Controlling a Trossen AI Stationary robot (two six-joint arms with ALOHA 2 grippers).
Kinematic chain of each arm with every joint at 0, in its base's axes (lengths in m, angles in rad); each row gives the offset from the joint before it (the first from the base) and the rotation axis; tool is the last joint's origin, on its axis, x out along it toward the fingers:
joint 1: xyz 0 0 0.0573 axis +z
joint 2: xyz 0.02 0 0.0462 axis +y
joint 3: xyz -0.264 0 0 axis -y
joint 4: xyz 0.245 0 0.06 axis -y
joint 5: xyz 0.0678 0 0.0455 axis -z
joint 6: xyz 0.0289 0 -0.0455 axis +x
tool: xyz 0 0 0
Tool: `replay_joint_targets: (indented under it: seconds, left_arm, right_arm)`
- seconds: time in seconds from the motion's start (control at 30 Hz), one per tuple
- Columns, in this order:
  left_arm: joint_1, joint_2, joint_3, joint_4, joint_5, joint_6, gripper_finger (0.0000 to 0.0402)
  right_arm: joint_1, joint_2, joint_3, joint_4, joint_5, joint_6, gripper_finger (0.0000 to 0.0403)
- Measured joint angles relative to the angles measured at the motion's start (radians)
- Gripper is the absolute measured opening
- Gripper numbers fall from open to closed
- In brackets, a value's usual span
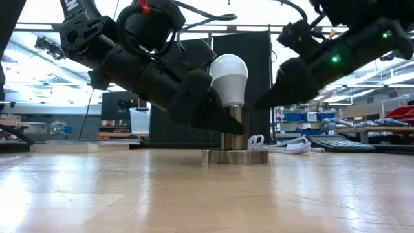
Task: Screw lightbulb
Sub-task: Remove the lightbulb from the lamp
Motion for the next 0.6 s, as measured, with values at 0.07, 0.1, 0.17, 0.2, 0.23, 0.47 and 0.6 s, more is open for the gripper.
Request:
replay_joint_targets:
  seconds: [0.07, 0.1, 0.17, 0.2, 0.23, 0.47, 0.6]
  left_arm:
    - [0.000, 0.000, 0.000, 0.000, -0.002, 0.000, 0.0193]
    - [0.000, 0.000, 0.000, 0.000, -0.002, 0.000, 0.0193]
    - [0.000, 0.000, 0.000, 0.000, -0.005, 0.000, 0.0193]
    - [0.000, 0.000, 0.000, 0.000, -0.005, 0.000, 0.0193]
    - [0.000, 0.000, 0.000, 0.000, -0.006, 0.000, 0.0193]
    - [0.000, 0.000, 0.000, 0.000, -0.008, 0.000, 0.0193]
    - [0.000, 0.000, 0.000, 0.002, -0.011, 0.000, 0.0193]
  right_arm:
    - [0.001, 0.001, -0.002, -0.003, -0.127, -0.016, 0.0306]
    - [0.001, 0.001, -0.002, 0.007, -0.184, -0.021, 0.0306]
    - [0.003, 0.007, -0.002, 0.023, -0.257, -0.019, 0.0306]
    - [0.004, 0.009, -0.002, 0.020, -0.281, -0.013, 0.0306]
    - [0.004, 0.011, -0.002, 0.022, -0.296, -0.008, 0.0306]
    - [-0.025, 0.014, -0.002, 0.167, -0.391, 0.011, 0.0306]
    - [-0.042, 0.029, -0.002, 0.194, -0.404, 0.016, 0.0306]
